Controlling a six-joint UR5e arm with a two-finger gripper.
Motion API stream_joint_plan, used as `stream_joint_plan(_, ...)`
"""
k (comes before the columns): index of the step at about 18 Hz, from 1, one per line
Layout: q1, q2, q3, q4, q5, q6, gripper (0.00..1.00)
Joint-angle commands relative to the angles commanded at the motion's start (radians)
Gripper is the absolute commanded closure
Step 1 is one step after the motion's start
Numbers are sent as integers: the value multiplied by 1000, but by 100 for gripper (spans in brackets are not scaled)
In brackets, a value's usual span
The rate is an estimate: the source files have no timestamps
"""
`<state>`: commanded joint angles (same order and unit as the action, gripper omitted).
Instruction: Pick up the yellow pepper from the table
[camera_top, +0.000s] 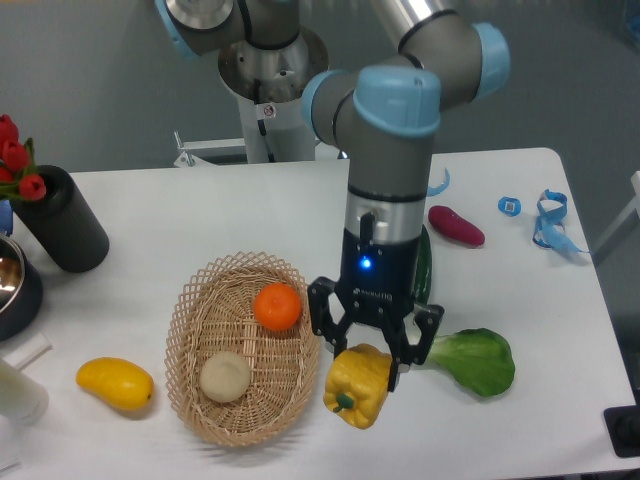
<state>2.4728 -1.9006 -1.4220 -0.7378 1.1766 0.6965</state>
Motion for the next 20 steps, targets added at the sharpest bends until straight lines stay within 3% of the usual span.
stream_joint_plan(20,-3,2,3,0,0,-40,61)
